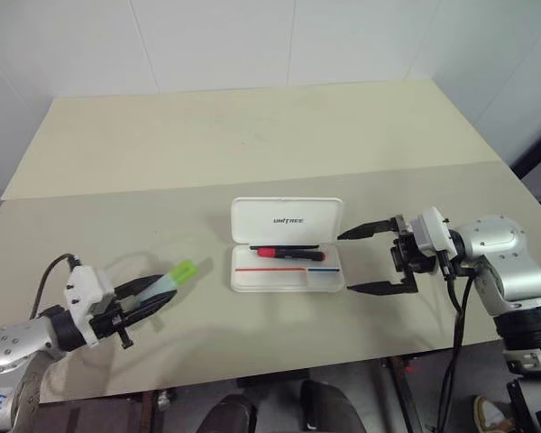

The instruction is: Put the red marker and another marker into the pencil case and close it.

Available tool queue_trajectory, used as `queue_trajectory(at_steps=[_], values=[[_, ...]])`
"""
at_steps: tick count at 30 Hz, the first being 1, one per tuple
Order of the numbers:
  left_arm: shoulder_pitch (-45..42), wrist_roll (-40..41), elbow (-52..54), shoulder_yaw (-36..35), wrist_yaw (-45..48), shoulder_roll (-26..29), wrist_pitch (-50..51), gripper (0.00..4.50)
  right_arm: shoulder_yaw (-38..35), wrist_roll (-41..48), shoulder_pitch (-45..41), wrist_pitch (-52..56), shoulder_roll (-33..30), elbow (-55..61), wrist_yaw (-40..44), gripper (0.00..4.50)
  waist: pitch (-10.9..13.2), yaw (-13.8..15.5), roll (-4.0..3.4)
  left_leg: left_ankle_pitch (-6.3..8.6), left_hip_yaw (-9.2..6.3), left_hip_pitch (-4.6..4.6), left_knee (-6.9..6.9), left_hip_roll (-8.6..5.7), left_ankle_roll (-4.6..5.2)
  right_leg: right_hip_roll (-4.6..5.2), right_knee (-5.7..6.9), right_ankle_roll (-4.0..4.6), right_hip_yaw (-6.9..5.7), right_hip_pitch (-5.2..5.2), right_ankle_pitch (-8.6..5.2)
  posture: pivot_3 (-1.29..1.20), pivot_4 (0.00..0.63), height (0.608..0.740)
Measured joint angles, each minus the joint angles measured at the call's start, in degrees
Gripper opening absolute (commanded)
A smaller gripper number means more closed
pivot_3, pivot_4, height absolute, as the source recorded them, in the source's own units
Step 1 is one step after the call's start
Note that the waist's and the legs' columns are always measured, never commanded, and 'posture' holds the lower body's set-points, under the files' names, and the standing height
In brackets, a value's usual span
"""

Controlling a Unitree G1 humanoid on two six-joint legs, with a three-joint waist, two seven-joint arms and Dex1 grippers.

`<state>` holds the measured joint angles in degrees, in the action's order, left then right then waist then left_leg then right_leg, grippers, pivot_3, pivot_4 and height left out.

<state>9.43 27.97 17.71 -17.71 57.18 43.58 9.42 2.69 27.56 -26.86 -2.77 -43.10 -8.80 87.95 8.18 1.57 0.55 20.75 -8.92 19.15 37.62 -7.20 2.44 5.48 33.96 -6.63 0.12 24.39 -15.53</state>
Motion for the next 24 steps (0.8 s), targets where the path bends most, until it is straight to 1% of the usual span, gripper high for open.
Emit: queue_trajectory(at_steps=[3,5,8,11,15,24], values=[[-5.57,-0.79,0.13,3.95,0.83,1.42,1.42,1.13,-1.54,-0.46,2.62,-0.71,-0.69,0.02,-0.54,4.50,0.03,0.22,-0.06,0.00,-0.02,0.01,0.00,-0.02,0.01,0.00,0.00,0.04,-0.01,-0.01,0.04,0.00,0.150,0.740],[-11.14,-1.19,-0.09,7.75,1.29,1.42,2.57,1.13,-2.75,-0.54,4.94,-0.74,-1.09,0.63,-1.37,4.50,0.03,0.48,-0.05,0.00,-0.05,0.03,0.03,-0.02,0.01,-0.01,-0.01,0.07,-0.05,-0.01,0.11,0.00,0.150,0.740],[-17.10,-1.76,-0.65,11.97,1.94,1.05,3.27,1.13,-4.00,-0.55,7.62,-0.68,-1.63,2.54,-2.75,4.50,0.03,0.15,-0.06,0.00,0.00,0.02,0.05,-0.02,0.01,-0.01,0.00,0.05,-0.08,0.02,0.13,0.00,0.150,0.740],[-22.28,-3.38,-3.35,16.82,2.42,-1.54,3.58,1.13,-5.90,-0.52,10.67,-0.35,-2.32,4.97,-4.22,4.50,0.04,0.00,-0.07,0.00,0.00,0.01,0.09,-0.01,0.01,-0.01,0.01,0.05,-0.17,0.02,0.14,0.00,0.150,0.740],[-27.53,-6.21,-8.23,23.21,2.86,-6.83,3.18,1.13,-8.58,-0.35,15.52,1.16,-3.19,9.81,-7.05,4.50,0.03,0.03,-0.05,0.00,0.00,0.05,0.24,-0.01,0.01,-0.01,0.02,0.02,-0.22,-0.01,0.15,0.00,0.150,0.740],[-32.95,-11.85,-16.93,30.58,5.34,-13.01,-1.73,1.13,-15.09,1.10,25.18,4.49,-4.53,18.29,-11.66,4.50,0.00,0.61,0.00,-0.01,0.02,0.04,0.43,-0.02,0.00,-0.02,-0.04,-0.06,-0.15,-0.15,0.19,0.00,0.150,0.740]])
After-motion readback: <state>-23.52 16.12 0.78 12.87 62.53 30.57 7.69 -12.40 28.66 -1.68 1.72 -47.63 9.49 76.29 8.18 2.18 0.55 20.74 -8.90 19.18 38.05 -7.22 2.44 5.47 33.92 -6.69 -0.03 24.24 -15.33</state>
